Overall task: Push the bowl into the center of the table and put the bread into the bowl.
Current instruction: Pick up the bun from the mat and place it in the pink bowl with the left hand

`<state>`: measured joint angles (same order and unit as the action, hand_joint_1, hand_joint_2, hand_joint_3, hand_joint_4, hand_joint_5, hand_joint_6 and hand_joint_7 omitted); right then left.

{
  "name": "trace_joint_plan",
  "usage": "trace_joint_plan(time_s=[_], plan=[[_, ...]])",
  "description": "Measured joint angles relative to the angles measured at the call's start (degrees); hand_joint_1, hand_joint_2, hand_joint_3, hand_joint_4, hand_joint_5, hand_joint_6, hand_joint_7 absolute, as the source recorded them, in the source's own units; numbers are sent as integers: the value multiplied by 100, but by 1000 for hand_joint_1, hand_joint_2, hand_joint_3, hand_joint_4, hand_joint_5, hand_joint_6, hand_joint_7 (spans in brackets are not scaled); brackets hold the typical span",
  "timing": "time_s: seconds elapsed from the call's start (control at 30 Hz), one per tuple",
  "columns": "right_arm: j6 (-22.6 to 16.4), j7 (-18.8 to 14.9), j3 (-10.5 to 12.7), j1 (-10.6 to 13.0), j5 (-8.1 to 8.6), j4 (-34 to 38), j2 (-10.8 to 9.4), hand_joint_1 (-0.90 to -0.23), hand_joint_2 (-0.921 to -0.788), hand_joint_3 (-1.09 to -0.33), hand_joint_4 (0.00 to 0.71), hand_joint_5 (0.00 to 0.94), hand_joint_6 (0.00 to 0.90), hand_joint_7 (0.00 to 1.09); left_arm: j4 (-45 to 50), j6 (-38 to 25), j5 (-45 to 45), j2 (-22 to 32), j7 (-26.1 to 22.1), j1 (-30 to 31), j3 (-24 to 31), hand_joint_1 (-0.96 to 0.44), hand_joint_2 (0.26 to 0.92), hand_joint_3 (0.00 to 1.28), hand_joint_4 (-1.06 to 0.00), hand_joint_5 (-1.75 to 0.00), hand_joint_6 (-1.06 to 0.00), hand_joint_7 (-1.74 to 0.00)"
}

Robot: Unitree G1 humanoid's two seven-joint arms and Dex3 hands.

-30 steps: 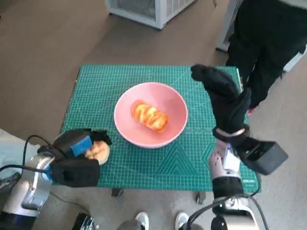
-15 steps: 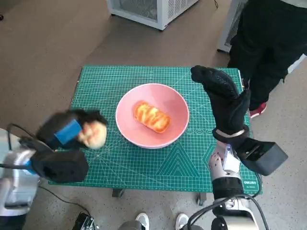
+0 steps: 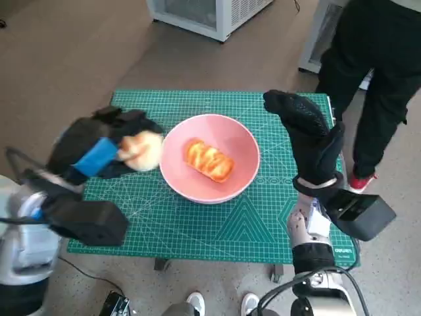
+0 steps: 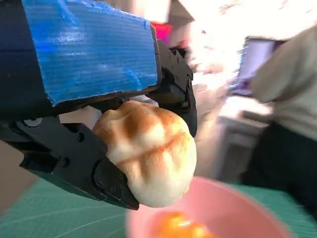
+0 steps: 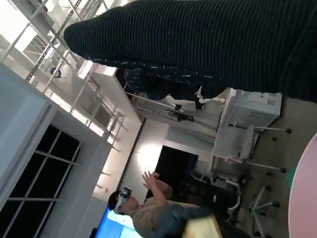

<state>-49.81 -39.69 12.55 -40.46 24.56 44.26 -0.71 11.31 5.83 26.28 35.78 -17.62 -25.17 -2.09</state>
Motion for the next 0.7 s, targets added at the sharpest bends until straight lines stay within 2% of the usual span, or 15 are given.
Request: trace_joint_plan(time_s=[0.33, 0.6, 0.7], plan=[[2, 0, 1, 9, 1, -36, 31, -746, -921, -846, 206, 0, 9, 582, -448, -71, 215, -455, -122, -747, -672, 3, 905, 5, -823, -1037, -699, -1074], [3, 0, 0, 28, 1, -73, 52, -746, -921, -847, 205, 0, 7, 584, -779, -46, 302, -615, -122, -865, -882, 3, 909, 8, -820, -1039, -680, -1096], [4, 1, 16, 86, 2, -122, 105, -746, -921, -844, 205, 0, 6, 584, -1283, 35, 345, -743, -111, -1124, -1093, 3, 917, 15, -803, -1045, -648, -1142]])
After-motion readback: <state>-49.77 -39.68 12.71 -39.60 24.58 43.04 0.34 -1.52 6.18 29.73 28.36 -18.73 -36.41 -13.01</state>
